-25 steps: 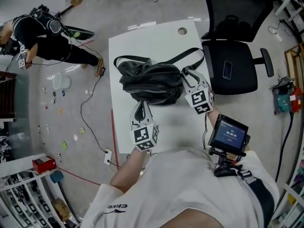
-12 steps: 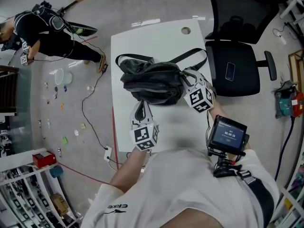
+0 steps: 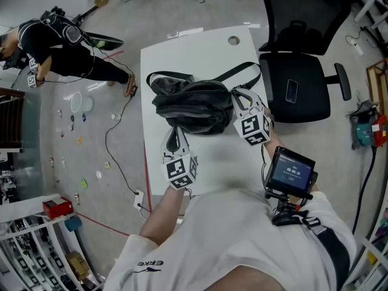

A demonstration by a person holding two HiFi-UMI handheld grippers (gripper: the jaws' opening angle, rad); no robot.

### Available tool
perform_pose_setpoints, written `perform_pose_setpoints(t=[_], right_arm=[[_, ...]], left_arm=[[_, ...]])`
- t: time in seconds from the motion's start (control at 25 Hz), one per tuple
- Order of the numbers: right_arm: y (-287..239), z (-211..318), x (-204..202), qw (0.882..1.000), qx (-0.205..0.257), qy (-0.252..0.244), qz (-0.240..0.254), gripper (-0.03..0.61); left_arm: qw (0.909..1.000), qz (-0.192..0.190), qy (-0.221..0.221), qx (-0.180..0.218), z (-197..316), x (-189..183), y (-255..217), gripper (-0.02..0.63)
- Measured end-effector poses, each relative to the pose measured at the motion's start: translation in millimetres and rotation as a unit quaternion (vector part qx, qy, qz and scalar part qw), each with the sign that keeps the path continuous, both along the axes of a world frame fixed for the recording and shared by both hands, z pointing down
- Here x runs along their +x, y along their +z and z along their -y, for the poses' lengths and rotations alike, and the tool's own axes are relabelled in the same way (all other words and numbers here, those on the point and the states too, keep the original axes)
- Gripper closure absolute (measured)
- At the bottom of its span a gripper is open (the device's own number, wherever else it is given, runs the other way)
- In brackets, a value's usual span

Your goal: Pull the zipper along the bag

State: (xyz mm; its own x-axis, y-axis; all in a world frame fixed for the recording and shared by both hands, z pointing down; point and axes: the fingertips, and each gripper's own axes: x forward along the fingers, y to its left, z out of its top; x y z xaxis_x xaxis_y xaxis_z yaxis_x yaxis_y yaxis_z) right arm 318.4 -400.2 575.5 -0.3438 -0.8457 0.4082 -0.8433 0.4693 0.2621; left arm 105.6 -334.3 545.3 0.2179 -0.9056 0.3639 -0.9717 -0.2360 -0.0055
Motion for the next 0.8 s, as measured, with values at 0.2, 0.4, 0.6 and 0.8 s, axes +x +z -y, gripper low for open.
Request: perform_pose_setpoints(t=[0.2,0.4,0.6,0.8], right_arm=[[-8.9,-3.1,3.5,1.000,0.014,0.027,0.003,0.540],[-22.3,-4.5,10.6,0.998,0.025,0.058,0.002,0.545],[-41.9,-12.9,4.2,0.996,0.044,0.077,0.000,0.557],[-50.2,-13.0,-3.1,0.995,0.049,0.091,-0.008,0.560]], left_arm=[[1.0000,-0.005,0.005,0.007,5.7,-6.3,-1.6,0.611],[0.9998,-0.007,0.017,0.011,13.9,-14.7,-6.1,0.611],[0.9993,-0.006,0.025,0.028,17.9,-31.5,-13.8,0.611],[0.9987,-0.011,0.030,0.038,31.2,-44.8,-21.3,0.611]])
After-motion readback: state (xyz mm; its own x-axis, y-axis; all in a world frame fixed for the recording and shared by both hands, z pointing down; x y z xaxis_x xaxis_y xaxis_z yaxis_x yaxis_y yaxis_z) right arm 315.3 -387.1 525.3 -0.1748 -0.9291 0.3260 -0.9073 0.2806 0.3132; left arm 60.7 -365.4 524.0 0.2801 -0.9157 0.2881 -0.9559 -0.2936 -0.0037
